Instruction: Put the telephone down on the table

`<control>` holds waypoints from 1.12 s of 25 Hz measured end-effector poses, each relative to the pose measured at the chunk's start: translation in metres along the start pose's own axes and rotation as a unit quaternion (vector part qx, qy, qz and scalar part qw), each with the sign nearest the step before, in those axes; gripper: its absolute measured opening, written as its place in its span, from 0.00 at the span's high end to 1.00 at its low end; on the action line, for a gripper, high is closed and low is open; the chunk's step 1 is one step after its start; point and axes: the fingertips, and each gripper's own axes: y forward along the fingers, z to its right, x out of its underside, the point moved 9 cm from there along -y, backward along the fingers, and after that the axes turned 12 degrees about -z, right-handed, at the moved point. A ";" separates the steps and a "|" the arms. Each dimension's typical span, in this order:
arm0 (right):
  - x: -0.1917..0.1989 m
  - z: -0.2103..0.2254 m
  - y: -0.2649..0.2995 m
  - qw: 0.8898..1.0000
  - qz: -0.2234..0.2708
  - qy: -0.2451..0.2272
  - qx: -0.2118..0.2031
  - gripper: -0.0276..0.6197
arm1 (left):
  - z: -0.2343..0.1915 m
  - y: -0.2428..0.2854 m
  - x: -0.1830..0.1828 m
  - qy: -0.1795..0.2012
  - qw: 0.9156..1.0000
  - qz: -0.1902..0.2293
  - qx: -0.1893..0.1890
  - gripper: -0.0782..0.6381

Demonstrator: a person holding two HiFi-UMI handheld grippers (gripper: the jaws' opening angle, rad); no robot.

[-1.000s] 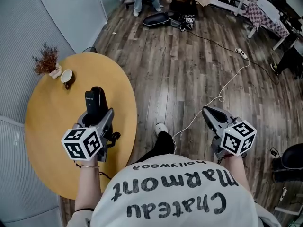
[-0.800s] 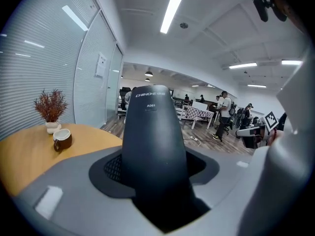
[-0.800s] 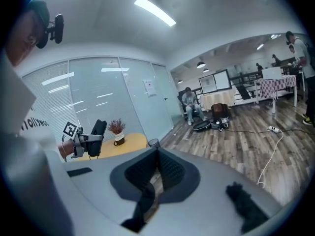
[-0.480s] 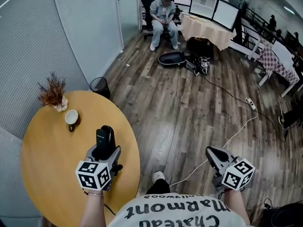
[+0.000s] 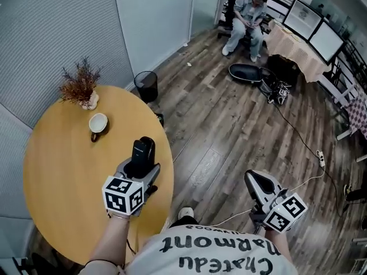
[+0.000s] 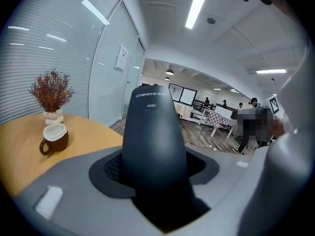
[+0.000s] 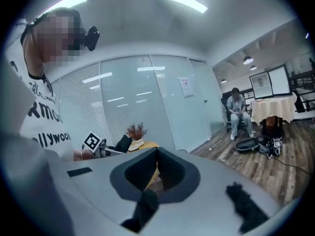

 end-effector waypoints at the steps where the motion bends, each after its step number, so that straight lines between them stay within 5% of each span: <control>1: -0.002 0.004 0.002 1.000 -0.007 -0.003 -0.004 0.93 | 0.001 0.003 -0.007 0.003 1.000 0.004 -0.003 0.49; 6: -0.003 0.030 0.011 0.999 -0.037 -0.003 0.013 0.93 | 0.011 0.003 -0.025 0.011 1.000 0.016 -0.004 0.49; 10: -0.018 0.034 0.039 0.999 -0.019 0.027 -0.036 0.93 | 0.011 -0.005 -0.025 0.003 0.999 0.030 -0.026 0.49; 16: -0.035 0.035 0.077 0.992 -0.065 -0.075 -0.082 0.93 | 0.006 -0.009 -0.019 -0.053 0.995 0.038 -0.074 0.49; 19: -0.041 0.057 0.105 0.990 -0.068 -0.051 -0.116 0.93 | 0.003 -0.004 -0.019 -0.077 0.992 0.031 -0.094 0.49; 22: -0.058 0.079 0.134 0.985 -0.059 -0.030 -0.157 0.93 | -0.001 -0.004 -0.018 -0.105 0.985 0.035 -0.131 0.49; 28: -0.104 0.124 0.175 0.968 -0.071 -0.082 -0.228 0.94 | 0.008 -0.004 -0.037 -0.170 0.960 0.071 -0.209 0.49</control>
